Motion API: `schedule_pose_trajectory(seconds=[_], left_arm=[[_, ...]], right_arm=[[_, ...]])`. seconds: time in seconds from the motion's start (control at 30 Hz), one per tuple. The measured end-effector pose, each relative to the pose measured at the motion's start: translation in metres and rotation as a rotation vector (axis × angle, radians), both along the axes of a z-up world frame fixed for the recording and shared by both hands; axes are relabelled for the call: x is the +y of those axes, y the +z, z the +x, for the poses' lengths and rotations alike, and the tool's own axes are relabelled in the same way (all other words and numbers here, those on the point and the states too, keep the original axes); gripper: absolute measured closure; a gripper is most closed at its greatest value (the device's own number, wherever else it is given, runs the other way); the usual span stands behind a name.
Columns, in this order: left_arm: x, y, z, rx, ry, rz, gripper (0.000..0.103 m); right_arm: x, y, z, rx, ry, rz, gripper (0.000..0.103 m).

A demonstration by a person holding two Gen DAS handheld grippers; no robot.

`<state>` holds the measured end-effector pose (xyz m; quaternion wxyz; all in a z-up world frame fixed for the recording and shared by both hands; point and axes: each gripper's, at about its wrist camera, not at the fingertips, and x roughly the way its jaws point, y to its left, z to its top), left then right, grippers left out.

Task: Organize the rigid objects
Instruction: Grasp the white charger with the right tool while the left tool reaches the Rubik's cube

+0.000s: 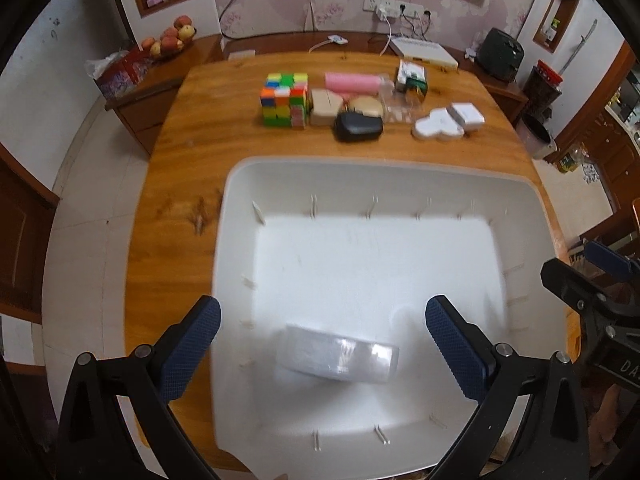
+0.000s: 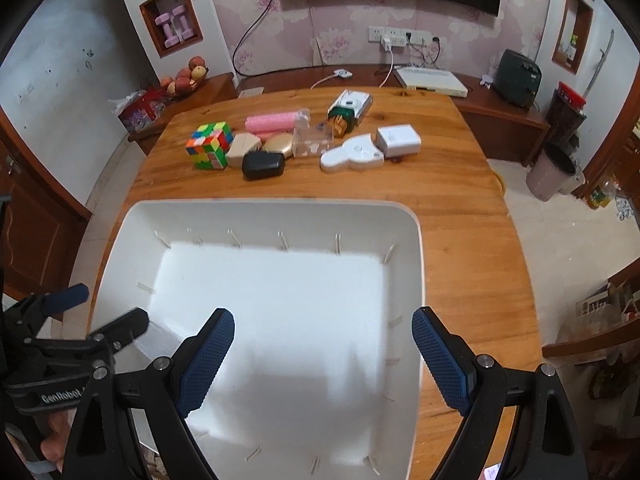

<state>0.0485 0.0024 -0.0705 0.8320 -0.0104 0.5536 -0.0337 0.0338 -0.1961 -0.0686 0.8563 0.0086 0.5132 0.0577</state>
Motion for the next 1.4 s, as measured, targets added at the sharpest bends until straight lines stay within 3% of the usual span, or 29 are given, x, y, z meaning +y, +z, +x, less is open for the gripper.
schedule_pose_trajectory(seconds=[0.5,0.7,0.87,1.07,1.4], left_arm=[[0.019,0.078,0.084,-0.106,0.031,0.036,0.001],[0.023,0.083,0.126,-0.095,0.049,0.067,0.001],[0.026,0.076,0.167,-0.095,0.071,0.103,0.001],[0.030,0.041,0.214,-0.037,0.107,0.106,0.001],[0.025,-0.031,0.258,0.059,0.105,0.130,0.001]], right_arm=[[-0.017,0.099,0.062,-0.179,-0.036,-0.064,0.012],[-0.030,0.129,0.107,-0.206,-0.069,-0.113,0.012],[-0.038,0.135,0.148,-0.197,-0.077,-0.127,0.012],[-0.047,0.100,0.203,-0.133,-0.089,-0.125,0.012],[-0.066,-0.032,0.281,0.109,-0.048,-0.117,0.012]])
